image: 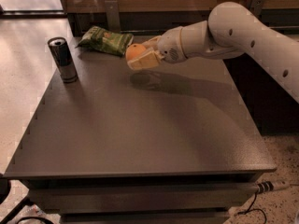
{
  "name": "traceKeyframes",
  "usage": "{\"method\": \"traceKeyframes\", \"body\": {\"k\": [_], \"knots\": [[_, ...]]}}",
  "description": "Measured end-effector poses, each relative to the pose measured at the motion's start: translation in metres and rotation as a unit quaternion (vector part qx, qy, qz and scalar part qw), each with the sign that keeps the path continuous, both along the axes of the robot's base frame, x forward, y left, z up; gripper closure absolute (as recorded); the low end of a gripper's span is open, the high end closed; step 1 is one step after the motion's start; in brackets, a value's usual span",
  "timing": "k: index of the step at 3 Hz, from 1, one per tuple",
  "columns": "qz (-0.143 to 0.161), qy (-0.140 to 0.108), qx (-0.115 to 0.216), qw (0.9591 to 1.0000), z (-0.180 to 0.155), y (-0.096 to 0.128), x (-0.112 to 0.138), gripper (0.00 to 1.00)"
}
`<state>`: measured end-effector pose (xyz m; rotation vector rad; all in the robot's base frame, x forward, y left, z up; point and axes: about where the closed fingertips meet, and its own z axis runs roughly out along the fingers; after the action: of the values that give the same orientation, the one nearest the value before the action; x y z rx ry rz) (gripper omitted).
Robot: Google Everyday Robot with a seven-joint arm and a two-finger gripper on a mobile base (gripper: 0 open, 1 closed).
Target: Move orange near green jalapeno chip bag
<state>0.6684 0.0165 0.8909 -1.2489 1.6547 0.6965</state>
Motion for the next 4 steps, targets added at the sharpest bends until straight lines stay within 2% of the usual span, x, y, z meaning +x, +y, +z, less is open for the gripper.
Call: {"method": "traceKeyframes", "body": {"k": [1, 2, 3, 4], "knots": [[-0.007, 0.004, -0.008, 0.9999, -0.003, -0.004, 0.025, 1.00], [-0.008, 0.024, -0.022, 0.9994, -0.022, -0.008, 0.072, 1.00], [-0.022, 0.028, -0.031, 0.9989, -0.031, -0.010, 0.119, 1.00], [-0.043, 0.013, -0.028, 0.9986, -0.024, -0.019, 0.147, 1.00]]}}
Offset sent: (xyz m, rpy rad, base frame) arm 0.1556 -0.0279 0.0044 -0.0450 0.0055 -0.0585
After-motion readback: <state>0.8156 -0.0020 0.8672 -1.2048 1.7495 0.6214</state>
